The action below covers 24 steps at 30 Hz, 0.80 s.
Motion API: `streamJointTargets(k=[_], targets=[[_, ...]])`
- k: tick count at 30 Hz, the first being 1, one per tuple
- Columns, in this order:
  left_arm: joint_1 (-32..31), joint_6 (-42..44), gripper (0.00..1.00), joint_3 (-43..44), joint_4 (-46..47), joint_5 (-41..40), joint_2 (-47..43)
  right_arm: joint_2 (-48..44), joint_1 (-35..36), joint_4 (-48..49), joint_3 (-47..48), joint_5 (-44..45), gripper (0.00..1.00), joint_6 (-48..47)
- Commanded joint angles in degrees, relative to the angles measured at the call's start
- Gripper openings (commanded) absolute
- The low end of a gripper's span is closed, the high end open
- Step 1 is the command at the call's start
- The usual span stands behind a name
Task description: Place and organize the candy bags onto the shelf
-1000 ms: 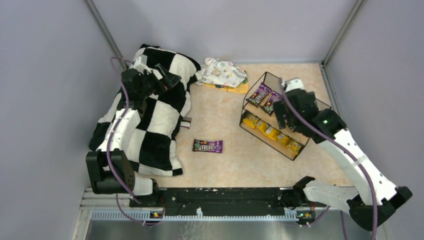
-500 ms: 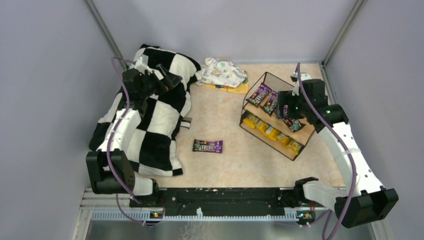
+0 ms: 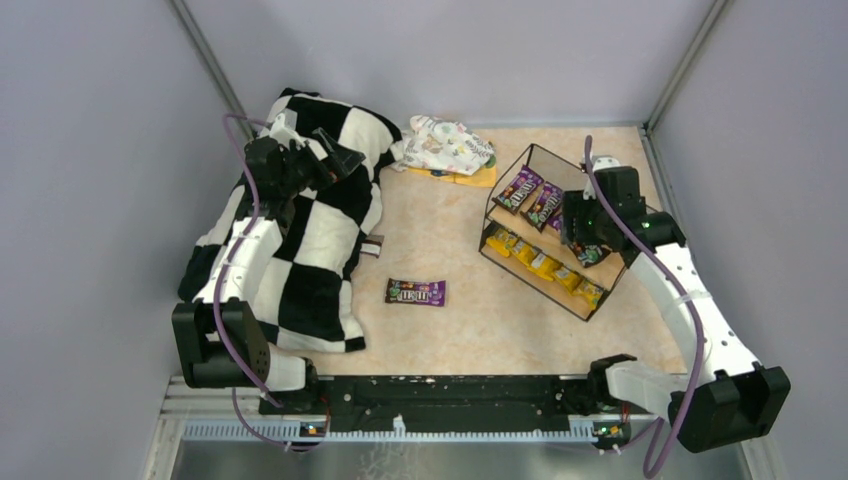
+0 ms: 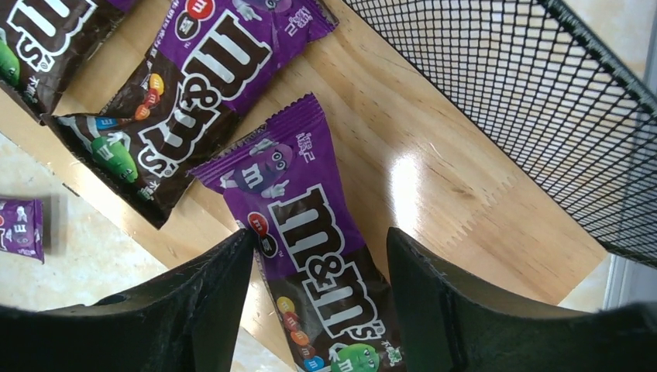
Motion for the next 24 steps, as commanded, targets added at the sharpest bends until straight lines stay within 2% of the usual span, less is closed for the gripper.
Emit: streamJointTargets(k=[1,7,16,24], targets=[[-0.2,0.0,0.98,2.3,2.0,0.9,0.0,-2.0,-0.4,2.3,-1.8,3.0,0.60,1.9],[-0.2,-0.1,0.98,2.1,2.0,0.8,0.2,-2.2,-0.4,3.3,-3.8,8.1,0.45,6.8],[-0.2,-0.2,0.98,2.2,2.2,1.2,0.1,-4.5,-0.4,10.5,-7.6,15.2,0.39,20.0],[-0.2,-0.6,0.98,2.2,2.4,1.7,0.0,-4.8,-0.4,18.6,-12.7,16.9,0.36,38.1]])
